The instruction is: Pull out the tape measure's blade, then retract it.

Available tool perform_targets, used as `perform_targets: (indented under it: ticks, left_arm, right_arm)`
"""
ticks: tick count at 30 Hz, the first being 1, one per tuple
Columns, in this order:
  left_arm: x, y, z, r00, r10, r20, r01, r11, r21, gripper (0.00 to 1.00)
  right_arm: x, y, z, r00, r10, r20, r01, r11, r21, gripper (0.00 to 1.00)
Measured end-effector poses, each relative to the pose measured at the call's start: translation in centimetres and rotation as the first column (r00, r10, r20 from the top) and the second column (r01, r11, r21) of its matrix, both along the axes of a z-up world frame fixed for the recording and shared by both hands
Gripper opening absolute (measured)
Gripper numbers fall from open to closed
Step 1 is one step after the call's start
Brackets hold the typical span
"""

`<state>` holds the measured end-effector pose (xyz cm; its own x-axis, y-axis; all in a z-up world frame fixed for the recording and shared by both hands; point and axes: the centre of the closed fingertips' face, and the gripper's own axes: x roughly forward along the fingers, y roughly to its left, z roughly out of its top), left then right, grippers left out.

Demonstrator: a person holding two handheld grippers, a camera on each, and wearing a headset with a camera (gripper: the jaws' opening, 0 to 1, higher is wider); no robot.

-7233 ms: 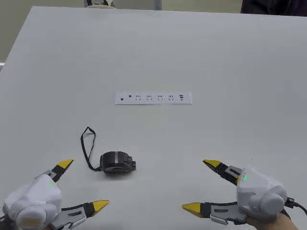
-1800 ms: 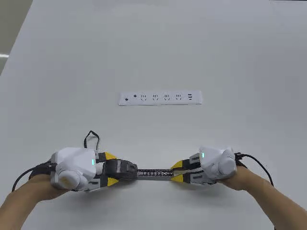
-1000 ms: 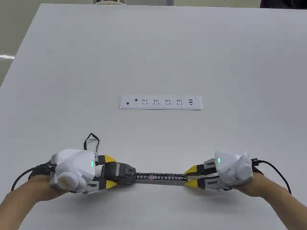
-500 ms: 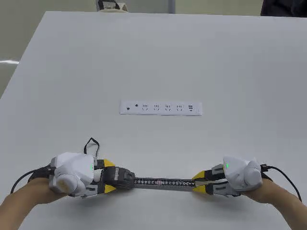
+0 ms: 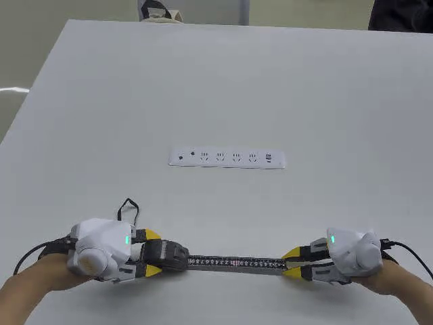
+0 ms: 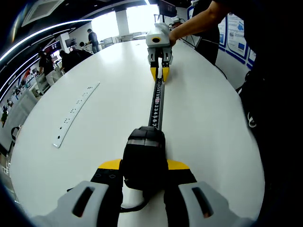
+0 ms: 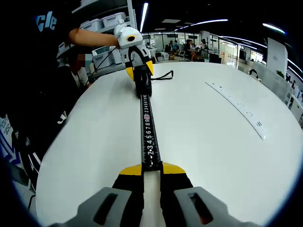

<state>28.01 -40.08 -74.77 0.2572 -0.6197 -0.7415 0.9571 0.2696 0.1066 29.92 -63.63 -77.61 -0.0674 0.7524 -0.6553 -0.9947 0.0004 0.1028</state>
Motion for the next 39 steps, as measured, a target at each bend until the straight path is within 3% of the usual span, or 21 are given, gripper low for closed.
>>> perform_targets:
  ticks: [24,39]
  left_arm:
    - [0.1,-0.4,0.1,1.0,0.001,-0.01,-0.001,1.0,0.006,0.29]
    - [0.2,-0.5,0.1,1.0,0.011,-0.017,-0.011,1.0,-0.018,0.3]
  right_arm:
    - [0.7,-3.3,-0.1,1.0,-0.013,-0.012,0.012,0.999,-0.031,0.09]
    - [0.7,-3.2,-0.9,1.0,-0.011,0.023,0.012,0.997,-0.073,0.12]
